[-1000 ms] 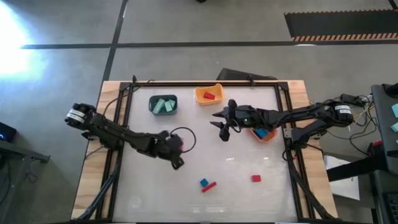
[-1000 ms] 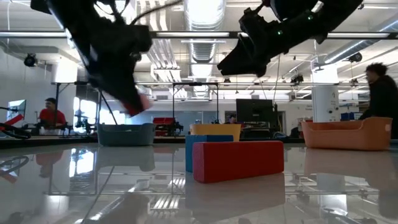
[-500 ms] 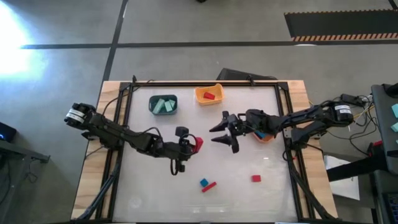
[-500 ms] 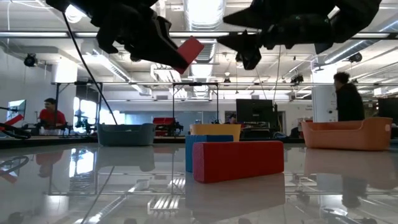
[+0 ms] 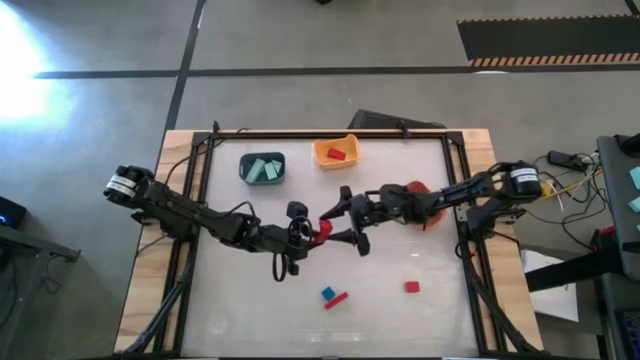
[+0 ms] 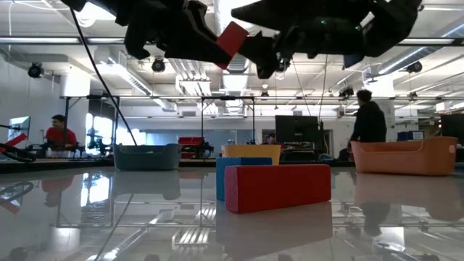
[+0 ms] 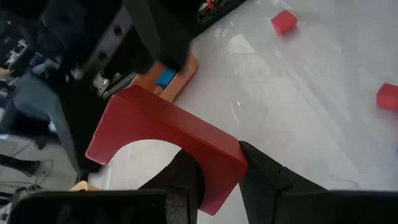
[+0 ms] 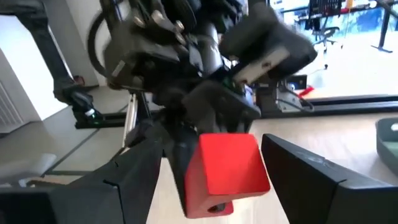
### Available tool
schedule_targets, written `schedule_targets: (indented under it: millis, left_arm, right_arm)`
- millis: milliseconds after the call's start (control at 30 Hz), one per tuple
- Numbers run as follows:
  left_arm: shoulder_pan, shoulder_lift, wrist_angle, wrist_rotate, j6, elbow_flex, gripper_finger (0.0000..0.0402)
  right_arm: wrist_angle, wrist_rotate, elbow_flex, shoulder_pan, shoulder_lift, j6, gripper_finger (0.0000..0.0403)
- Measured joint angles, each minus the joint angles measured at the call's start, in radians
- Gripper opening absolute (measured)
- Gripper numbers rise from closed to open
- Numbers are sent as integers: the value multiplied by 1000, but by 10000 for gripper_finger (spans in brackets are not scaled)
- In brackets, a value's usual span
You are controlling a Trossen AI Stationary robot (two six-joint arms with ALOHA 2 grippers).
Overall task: Sort & place blocks by color
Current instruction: Put the orange block into the yellow bin
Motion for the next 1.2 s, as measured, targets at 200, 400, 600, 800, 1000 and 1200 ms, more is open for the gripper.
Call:
schedule_targets:
  millis: [200, 400, 600, 800, 1000, 1200]
  left_arm:
    - [-3, 0, 0, 2, 23, -2, 68]
    - [-6, 0, -1, -1, 23, -3, 68]
    - [-10, 0, -1, -6, 46, -3, 68]
    - [-10, 0, -1, -9, 52, -1, 68]
    - [-13, 0, -1, -7, 51, 1, 83]
    - [-13, 0, -1, -28, 36, -2, 115]
  right_arm:
    - [0, 0, 67, -7, 57, -1, 261]
    - [-11, -3, 69, -8, 55, 4, 243]
    - [-54, -35, 62, -8, 53, 30, 213]
    - [-62, -36, 62, -8, 53, 30, 167]
    - [-56, -61, 62, -8, 53, 40, 120]
    - [-60, -82, 62, -8, 53, 51, 119]
